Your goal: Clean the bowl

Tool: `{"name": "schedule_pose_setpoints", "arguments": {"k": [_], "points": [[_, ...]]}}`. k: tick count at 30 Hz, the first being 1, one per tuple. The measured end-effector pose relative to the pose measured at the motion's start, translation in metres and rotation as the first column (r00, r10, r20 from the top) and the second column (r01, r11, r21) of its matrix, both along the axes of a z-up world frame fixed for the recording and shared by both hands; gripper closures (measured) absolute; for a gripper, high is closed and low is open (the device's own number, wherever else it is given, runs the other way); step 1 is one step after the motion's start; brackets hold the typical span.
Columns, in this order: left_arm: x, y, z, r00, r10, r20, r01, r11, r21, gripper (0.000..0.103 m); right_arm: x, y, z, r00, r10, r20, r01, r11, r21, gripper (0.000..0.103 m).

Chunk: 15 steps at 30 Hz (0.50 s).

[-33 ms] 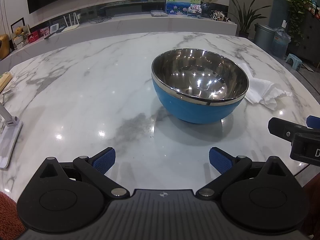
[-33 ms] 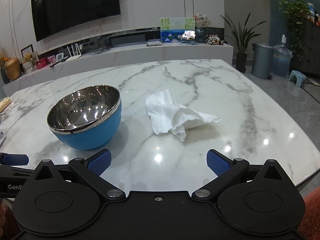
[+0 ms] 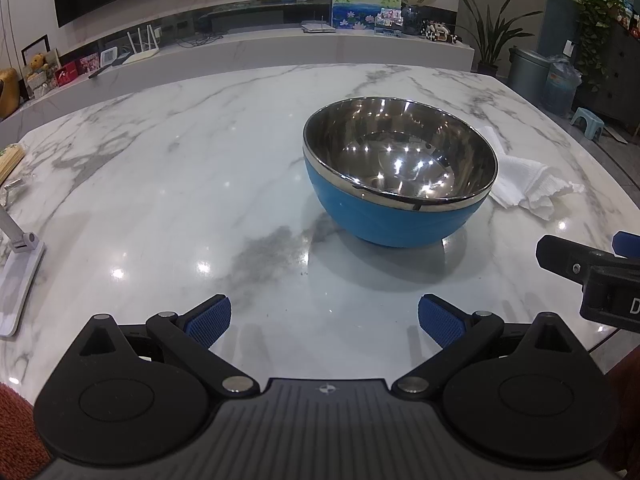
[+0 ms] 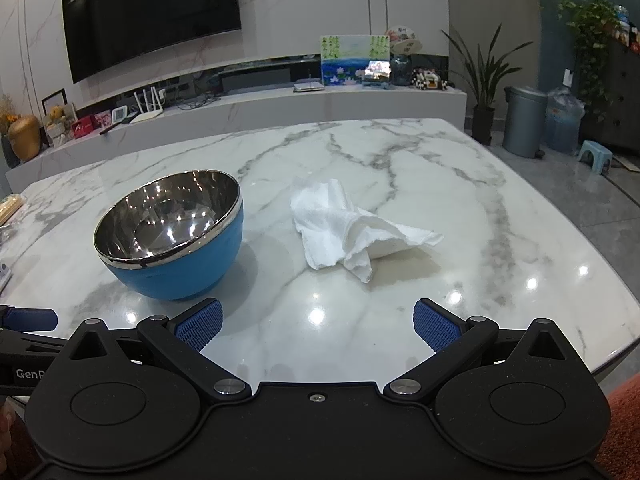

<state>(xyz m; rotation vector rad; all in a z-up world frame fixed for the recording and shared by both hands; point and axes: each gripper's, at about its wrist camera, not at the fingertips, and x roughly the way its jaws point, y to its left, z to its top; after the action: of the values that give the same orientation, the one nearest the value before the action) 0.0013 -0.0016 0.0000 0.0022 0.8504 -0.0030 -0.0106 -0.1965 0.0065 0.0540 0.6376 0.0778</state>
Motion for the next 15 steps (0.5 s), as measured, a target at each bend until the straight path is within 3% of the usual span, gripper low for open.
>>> {"name": "schedule_pose_setpoints", "arguments": {"k": [15], "points": [[0.001, 0.003, -0.002, 1.0, -0.002, -0.004, 0.002, 1.0, -0.006, 0.002, 0.001, 0.002, -0.003, 1.0, 0.002, -0.01, -0.002, 1.0, 0.0, 0.001]]}}
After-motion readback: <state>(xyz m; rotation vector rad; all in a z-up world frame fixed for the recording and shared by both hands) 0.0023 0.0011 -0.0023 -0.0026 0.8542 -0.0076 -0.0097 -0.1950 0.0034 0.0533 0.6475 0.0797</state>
